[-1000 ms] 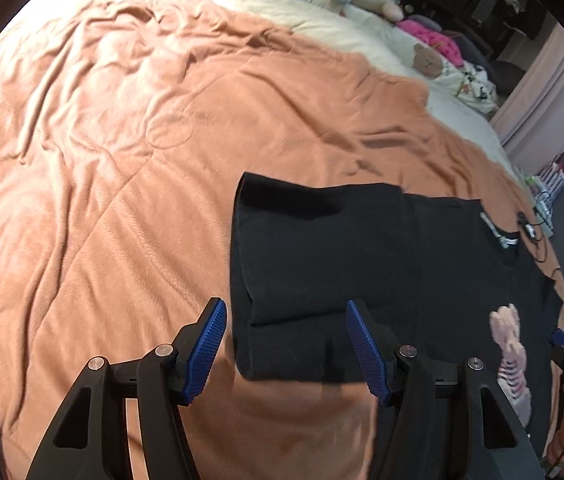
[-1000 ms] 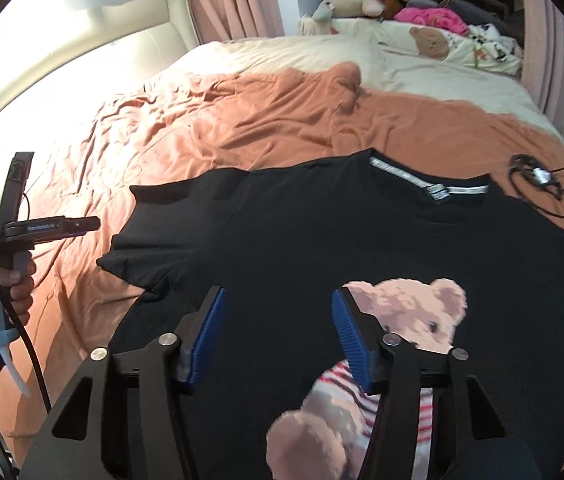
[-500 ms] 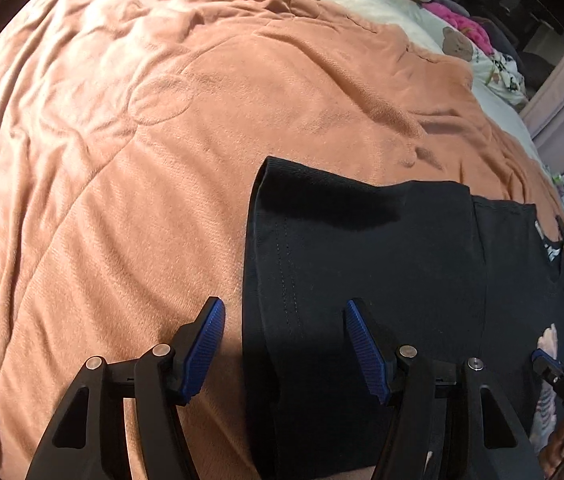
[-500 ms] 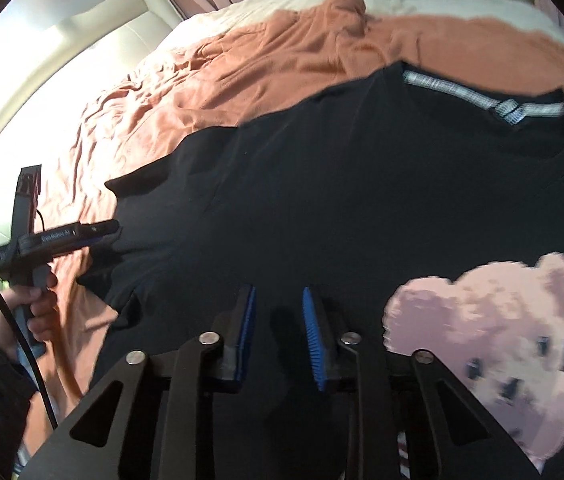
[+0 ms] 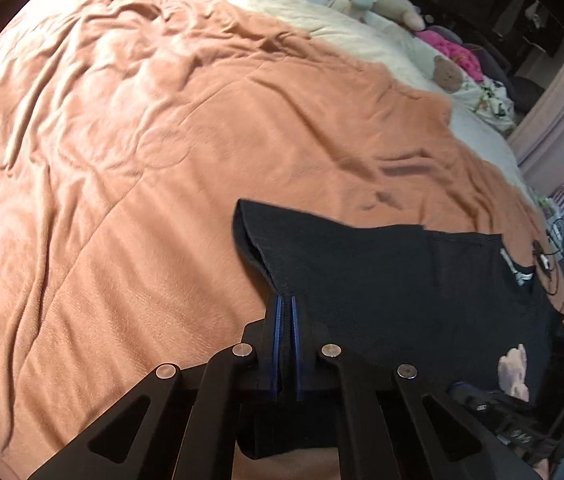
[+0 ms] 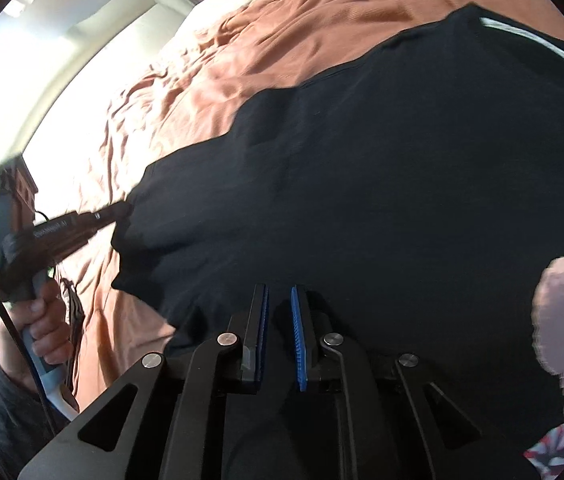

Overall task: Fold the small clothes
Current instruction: 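Lift the sleeve side with the left gripper and fold it over the body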

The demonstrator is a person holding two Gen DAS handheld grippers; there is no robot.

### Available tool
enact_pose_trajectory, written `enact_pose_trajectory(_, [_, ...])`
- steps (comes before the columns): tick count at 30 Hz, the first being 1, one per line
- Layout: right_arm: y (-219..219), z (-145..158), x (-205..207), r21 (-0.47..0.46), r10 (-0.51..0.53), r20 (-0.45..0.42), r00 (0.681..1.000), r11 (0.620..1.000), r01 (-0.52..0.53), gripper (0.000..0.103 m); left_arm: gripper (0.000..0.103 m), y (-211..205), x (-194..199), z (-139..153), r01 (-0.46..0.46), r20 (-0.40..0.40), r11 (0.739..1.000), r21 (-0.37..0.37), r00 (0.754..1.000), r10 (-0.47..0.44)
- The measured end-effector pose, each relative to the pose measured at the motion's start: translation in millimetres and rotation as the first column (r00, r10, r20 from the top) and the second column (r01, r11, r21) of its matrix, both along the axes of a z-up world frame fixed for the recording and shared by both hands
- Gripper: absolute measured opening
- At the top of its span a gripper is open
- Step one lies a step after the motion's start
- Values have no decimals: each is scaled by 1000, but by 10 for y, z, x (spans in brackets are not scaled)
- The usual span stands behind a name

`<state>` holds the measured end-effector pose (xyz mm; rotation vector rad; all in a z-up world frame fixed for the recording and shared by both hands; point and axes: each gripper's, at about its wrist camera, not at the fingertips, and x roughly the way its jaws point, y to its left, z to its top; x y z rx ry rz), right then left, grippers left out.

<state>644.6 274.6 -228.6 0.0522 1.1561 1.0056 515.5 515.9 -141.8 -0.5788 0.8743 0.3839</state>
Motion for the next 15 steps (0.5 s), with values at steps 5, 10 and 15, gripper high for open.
enact_pose_trajectory(5, [208, -118, 37, 17, 12, -31, 999, 1000, -12, 8, 5, -95, 103, 244, 29, 48, 999, -13, 998, -29])
enact_pose_trajectory(10, [372, -221, 127, 49, 1, -73, 997, 999, 3, 8, 5, -262, 183, 492, 62, 84, 998, -13, 995, -61])
enact_pose_trajectory(15, [357, -192, 172, 38, -14, -89, 996, 999, 18, 6, 5, -469, 280, 743, 99, 112, 995, -2, 989, -99])
